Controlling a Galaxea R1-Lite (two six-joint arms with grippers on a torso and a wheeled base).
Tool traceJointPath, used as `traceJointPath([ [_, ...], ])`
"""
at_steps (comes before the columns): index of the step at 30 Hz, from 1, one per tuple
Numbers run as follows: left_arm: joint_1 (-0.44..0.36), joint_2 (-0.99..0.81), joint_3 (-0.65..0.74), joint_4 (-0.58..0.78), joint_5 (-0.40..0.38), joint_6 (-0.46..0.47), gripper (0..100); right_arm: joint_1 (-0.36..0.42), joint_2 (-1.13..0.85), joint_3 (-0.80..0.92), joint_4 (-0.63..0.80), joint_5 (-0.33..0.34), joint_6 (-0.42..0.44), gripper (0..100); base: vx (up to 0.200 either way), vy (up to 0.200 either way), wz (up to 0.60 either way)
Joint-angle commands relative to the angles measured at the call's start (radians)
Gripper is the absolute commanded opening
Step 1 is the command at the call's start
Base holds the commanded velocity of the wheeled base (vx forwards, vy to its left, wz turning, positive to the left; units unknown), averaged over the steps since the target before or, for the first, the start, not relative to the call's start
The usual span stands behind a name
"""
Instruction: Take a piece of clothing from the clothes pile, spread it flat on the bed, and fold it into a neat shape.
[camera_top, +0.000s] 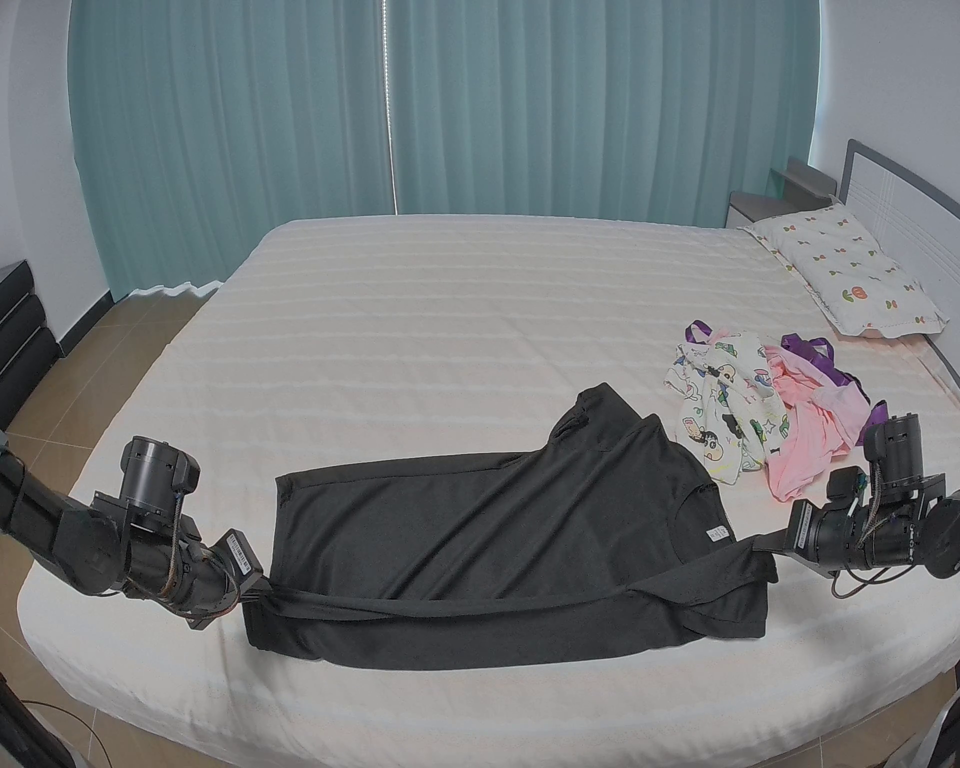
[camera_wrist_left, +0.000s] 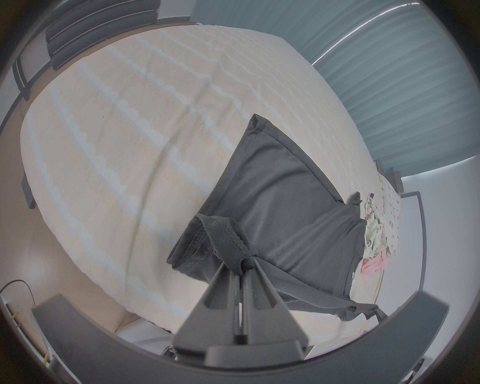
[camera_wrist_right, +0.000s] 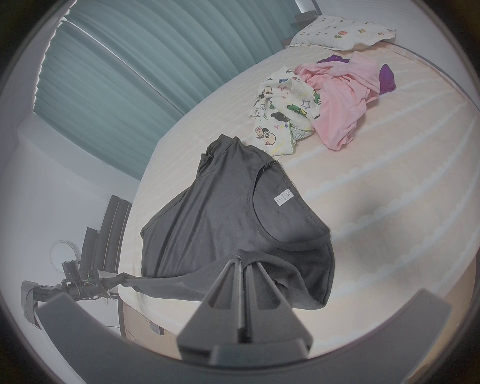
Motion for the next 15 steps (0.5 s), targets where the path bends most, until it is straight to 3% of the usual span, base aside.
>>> traceJointPath([
  [1, 0.002, 0.071, -0.041, -0.001, 0.015, -0.006, 0, 0.002, 0.065, -0.023, -0.001, 0.001, -0.001, 0, 0.0, 0.0, 0.0],
  [15, 0.002, 0.223, -0.118, -0.001, 0.015, -0.034, 0, 0.002, 0.121, -0.034, -0.001, 0.001, 0.01, 0, 0.0, 0.0, 0.0],
])
